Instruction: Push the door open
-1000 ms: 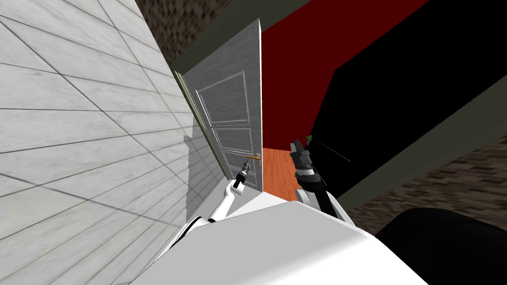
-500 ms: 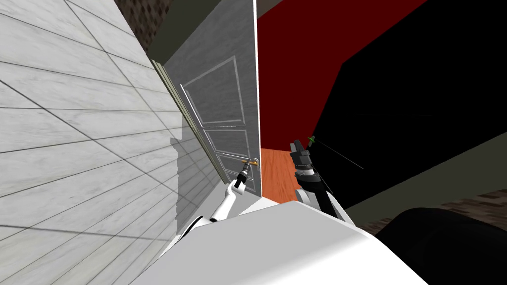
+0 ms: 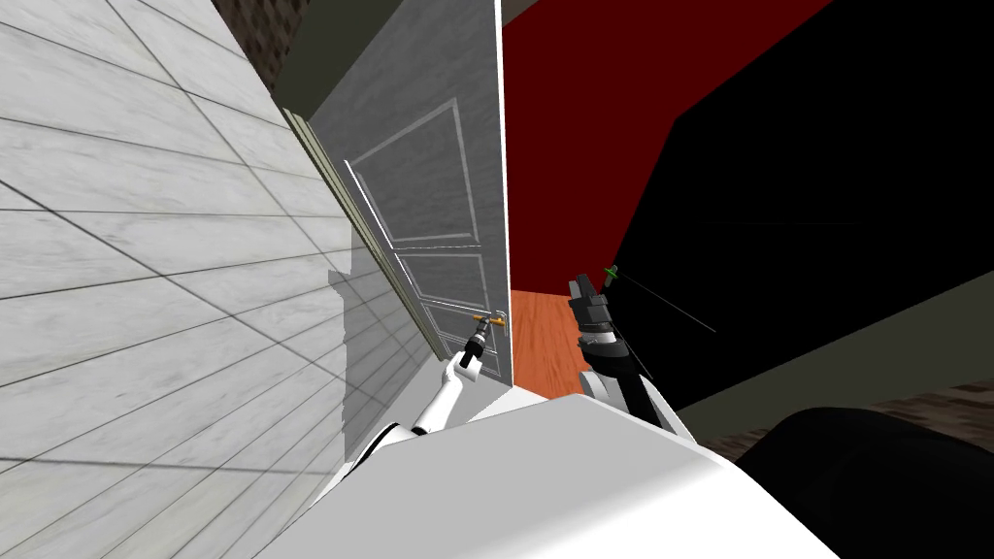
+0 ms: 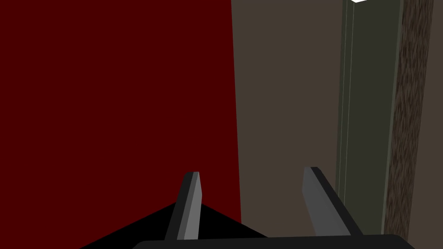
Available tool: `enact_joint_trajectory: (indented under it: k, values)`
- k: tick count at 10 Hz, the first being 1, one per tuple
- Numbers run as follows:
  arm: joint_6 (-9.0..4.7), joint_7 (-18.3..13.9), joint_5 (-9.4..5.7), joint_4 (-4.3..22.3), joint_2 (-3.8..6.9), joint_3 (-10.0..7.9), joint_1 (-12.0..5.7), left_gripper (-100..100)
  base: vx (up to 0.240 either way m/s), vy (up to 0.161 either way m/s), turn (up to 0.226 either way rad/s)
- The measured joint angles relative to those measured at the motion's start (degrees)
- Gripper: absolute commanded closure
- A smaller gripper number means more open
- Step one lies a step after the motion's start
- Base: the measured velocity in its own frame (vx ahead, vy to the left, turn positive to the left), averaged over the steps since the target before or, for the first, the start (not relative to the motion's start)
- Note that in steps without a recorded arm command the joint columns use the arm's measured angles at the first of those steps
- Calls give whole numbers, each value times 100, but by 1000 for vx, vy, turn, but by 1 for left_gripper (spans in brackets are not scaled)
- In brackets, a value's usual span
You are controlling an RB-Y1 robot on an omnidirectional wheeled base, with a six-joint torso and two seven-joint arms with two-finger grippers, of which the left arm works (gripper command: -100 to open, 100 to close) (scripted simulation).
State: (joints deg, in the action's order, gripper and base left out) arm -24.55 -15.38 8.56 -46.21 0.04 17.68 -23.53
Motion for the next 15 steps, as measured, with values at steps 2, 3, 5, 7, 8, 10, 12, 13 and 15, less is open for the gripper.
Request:
enact_joint_trajectory:
  k: [2, 3, 5, 7, 8, 10, 12, 13, 15]
  values:
    - [-2, -1, 0, 0, 0, 1, 1, 100, 44, -44, 15]
    - [43, 12, -4, -36, 22, -12, 51, 100, 129, -148, 47]
    - [34, 41, -32, 81, 79, -101, 29, 100, 108, -141, 48]
    - [9, 86, -57, 94, 134, -192, 12, 100, 131, -145, 45]
    - [-22, 121, -72, 178, 131, -262, -38, 100, 166, -182, 45]
    - [30, 173, -94, 65, 189, -353, 26, 100, 139, -144, 66]
    - [53, 202, -122, -22, 269, -445, 87, 100, 126, -143, 54]
    - [40, 247, -138, 67, 247, -529, 30, 100, 111, -132, 90]
    - [26, 329, -180, 160, 264, -687, -16, 100, 134, -157, 71]
